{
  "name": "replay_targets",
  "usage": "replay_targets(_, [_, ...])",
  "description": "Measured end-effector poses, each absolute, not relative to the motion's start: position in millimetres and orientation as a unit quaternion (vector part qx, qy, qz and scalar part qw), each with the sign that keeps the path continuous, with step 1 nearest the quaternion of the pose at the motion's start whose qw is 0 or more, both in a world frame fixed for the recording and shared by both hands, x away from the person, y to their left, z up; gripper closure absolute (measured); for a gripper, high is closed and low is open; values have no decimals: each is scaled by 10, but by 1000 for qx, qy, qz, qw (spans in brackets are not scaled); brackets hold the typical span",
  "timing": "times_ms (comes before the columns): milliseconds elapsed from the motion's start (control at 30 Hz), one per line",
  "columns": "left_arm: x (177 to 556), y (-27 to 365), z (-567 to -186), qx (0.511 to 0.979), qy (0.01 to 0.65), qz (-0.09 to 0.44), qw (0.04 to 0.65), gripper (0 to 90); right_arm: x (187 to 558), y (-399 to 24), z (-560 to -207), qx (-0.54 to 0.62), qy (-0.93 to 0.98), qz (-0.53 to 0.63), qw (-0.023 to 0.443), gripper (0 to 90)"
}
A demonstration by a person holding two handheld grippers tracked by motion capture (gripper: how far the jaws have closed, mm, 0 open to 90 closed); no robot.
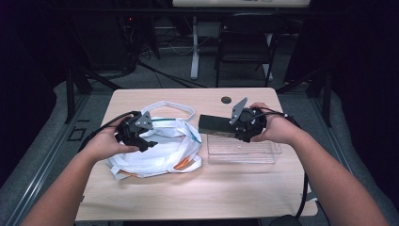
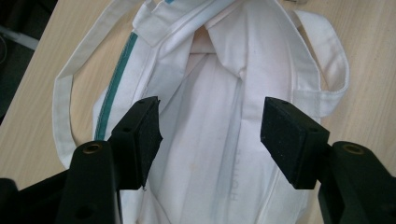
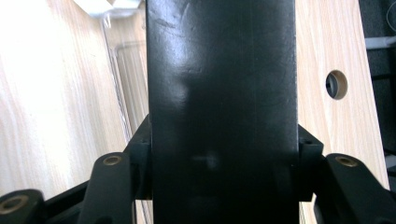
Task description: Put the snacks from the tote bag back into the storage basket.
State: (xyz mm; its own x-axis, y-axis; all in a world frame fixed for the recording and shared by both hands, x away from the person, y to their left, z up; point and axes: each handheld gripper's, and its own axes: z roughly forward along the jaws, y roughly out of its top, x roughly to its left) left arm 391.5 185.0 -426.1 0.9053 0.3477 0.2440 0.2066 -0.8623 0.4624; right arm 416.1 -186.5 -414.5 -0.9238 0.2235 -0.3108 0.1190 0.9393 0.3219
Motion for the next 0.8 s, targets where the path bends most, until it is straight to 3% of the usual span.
replay_targets(800, [3927,2014,-4550,938,219,161,217,405,4293,-2181,-4362,126,967,142,173,429])
